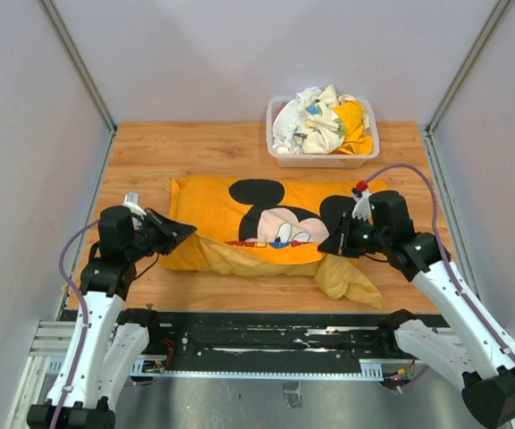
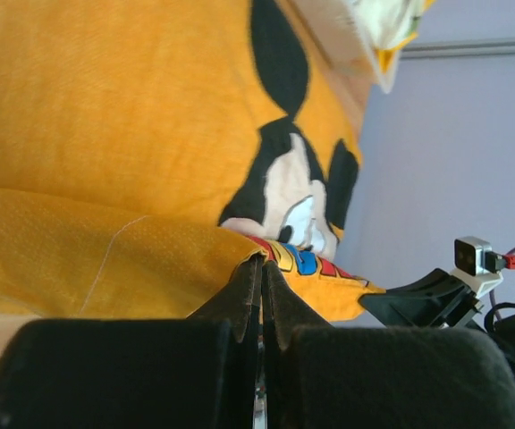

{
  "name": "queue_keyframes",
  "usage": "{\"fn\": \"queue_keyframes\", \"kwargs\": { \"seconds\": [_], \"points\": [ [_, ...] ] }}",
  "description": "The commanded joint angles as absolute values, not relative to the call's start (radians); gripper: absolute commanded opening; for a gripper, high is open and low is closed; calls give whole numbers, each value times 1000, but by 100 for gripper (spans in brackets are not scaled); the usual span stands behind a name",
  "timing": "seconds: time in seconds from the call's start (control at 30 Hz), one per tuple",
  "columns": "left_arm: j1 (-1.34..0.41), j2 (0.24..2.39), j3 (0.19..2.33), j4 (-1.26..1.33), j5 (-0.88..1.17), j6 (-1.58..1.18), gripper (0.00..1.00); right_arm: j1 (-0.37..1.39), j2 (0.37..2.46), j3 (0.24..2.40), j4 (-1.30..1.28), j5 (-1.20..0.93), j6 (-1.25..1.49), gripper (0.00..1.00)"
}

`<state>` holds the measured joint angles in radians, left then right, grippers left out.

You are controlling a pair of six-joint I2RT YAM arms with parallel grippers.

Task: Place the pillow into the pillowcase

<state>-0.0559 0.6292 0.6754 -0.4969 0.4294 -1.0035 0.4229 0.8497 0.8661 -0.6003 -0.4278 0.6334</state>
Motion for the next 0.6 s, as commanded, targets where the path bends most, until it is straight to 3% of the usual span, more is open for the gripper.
{"fn": "queue_keyframes", "kwargs": {
  "seconds": [0.0,0.3,0.57],
  "points": [
    [-61,653,587,-518,428,-981,0,436,903,780,-562,-475,619,1],
    [-61,859,453,-359,412,-908,0,436,1175,704,-374,-496,560,1],
    [-51,1081,536,-334,353,-779,0,476,1402,753,-353,-544,490,1]
  ]
}}
